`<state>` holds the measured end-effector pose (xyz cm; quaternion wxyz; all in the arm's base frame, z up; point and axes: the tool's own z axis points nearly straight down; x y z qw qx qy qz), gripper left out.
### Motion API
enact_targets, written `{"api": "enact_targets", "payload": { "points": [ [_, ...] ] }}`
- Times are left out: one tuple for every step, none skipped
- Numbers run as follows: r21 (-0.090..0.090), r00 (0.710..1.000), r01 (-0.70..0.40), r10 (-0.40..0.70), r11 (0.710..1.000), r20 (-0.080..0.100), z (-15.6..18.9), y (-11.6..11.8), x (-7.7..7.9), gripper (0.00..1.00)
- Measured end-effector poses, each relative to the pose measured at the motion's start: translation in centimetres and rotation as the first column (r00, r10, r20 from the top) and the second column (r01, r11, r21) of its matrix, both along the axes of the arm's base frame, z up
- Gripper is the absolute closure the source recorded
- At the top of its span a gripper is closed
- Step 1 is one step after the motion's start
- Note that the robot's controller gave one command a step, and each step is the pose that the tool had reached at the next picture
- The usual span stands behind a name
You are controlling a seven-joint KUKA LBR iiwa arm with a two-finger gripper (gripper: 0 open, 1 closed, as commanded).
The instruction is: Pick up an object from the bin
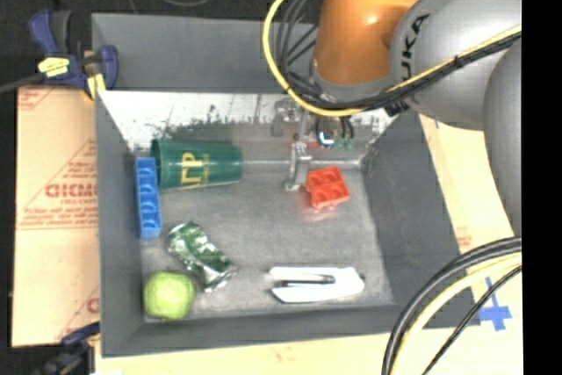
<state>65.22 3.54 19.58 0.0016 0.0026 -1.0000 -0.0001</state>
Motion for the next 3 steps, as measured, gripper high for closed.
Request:
{"api": "enact_targets", "payload": {
  "points": [
    [0.000, 1.000, 0.000, 0.000, 1.000, 0.008, 0.6, 0.0, 0.1, 0.00],
    [0.003, 0.981, 0.192, -0.192, 0.981, 0.010, -0.6, -1.7, -1.3, 0.00],
    [0.001, 0.933, 0.360, -0.360, 0.933, 0.007, -2.7, -3.0, -2.9, 0.00]
  ]
}}
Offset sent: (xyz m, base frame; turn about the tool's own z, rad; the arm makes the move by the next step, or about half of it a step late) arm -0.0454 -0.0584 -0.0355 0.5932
